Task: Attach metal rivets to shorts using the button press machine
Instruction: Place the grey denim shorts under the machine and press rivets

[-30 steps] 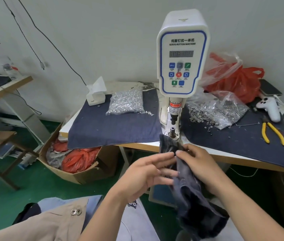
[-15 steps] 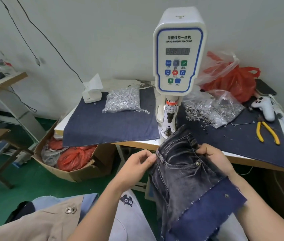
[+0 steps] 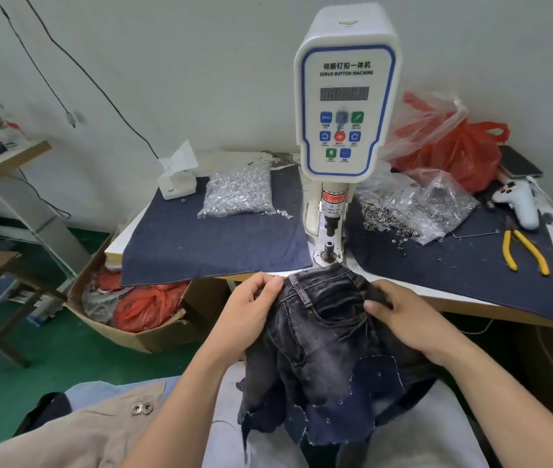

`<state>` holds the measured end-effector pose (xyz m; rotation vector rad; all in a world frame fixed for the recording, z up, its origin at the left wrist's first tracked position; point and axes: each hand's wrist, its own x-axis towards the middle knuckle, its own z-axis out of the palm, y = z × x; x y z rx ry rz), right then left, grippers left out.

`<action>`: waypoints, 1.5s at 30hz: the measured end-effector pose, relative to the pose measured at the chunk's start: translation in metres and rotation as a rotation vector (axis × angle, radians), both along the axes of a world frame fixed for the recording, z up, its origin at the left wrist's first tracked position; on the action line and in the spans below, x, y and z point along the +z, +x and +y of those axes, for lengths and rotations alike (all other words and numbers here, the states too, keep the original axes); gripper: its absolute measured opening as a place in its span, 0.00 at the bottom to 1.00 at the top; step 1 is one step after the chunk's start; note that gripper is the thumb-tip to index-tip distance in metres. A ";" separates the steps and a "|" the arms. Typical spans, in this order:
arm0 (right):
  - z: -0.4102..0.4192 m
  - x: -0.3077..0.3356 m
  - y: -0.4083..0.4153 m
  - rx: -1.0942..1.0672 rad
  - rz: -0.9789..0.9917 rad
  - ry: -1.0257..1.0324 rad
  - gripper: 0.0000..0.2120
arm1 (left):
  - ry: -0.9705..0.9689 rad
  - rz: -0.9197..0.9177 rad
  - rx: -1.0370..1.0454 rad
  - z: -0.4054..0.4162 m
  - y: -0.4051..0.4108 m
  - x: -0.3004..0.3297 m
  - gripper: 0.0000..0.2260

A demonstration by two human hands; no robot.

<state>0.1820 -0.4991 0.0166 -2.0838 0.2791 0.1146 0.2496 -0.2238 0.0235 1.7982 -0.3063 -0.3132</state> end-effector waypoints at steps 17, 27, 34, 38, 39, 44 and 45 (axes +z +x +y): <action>-0.034 -0.002 0.051 -0.327 -0.166 -0.478 0.07 | 0.269 0.068 -0.148 -0.028 0.028 0.010 0.10; -0.071 -0.007 0.136 -0.379 -0.105 -0.879 0.15 | 0.227 0.016 0.291 -0.046 0.114 0.019 0.27; -0.070 -0.022 0.136 -0.434 -0.196 -0.866 0.10 | -0.015 0.302 0.280 -0.048 0.171 0.005 0.30; -0.070 -0.024 0.137 -0.481 -0.220 -0.813 0.11 | 0.117 0.281 0.294 -0.064 0.189 -0.001 0.30; -0.069 -0.024 0.137 -0.493 -0.221 -0.798 0.11 | 0.196 0.222 0.305 -0.069 0.192 -0.003 0.27; -0.068 -0.021 0.133 -0.584 -0.279 -0.640 0.09 | 0.461 -0.095 0.371 -0.076 0.185 -0.026 0.09; -0.069 -0.020 0.132 -0.582 -0.280 -0.629 0.08 | 0.478 -0.128 0.388 -0.078 0.181 -0.028 0.07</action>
